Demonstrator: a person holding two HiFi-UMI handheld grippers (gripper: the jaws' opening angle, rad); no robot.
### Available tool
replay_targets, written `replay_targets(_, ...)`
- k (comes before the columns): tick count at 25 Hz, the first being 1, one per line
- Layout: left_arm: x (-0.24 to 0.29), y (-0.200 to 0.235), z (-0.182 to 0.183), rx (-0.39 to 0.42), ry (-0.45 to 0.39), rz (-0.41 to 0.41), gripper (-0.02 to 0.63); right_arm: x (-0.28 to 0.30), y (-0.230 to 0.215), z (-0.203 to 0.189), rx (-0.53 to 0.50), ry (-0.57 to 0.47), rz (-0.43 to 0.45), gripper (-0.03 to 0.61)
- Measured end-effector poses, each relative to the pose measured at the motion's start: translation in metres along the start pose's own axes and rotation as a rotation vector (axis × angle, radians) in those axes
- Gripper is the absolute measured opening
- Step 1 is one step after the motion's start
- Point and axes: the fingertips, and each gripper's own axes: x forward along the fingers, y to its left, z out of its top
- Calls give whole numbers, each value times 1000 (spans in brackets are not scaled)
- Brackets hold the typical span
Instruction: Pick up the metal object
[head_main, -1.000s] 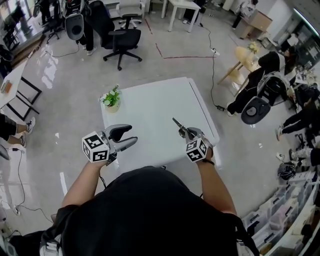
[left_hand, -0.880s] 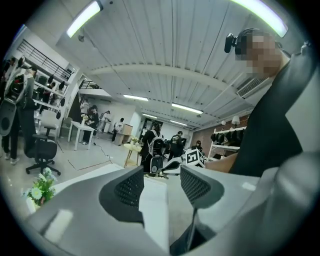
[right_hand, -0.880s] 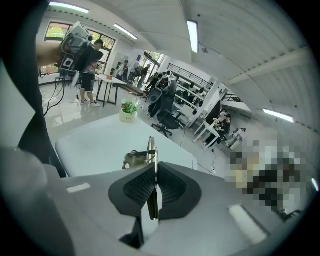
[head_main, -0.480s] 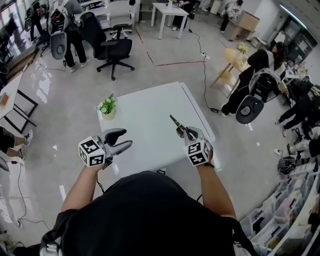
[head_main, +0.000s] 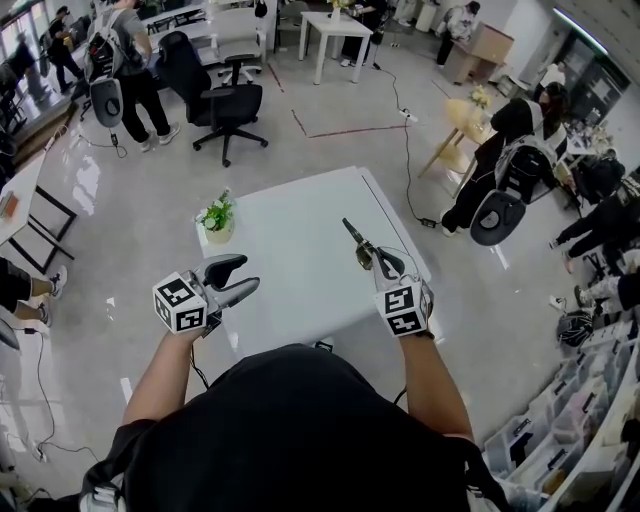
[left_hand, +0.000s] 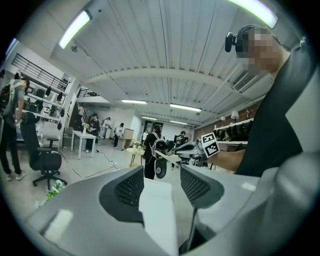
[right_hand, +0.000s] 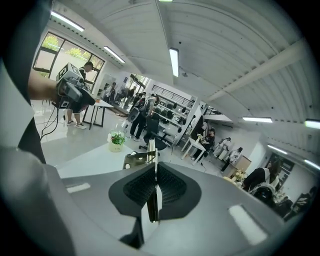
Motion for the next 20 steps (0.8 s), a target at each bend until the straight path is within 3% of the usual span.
replay_targets(7, -5, 2, 9, 18, -6, 4, 229, -18, -6, 25, 32, -62, -21, 32)
replay_targets(20, -5, 3, 14, 36, 2, -1, 229, -33, -11, 24, 74, -81, -43, 32)
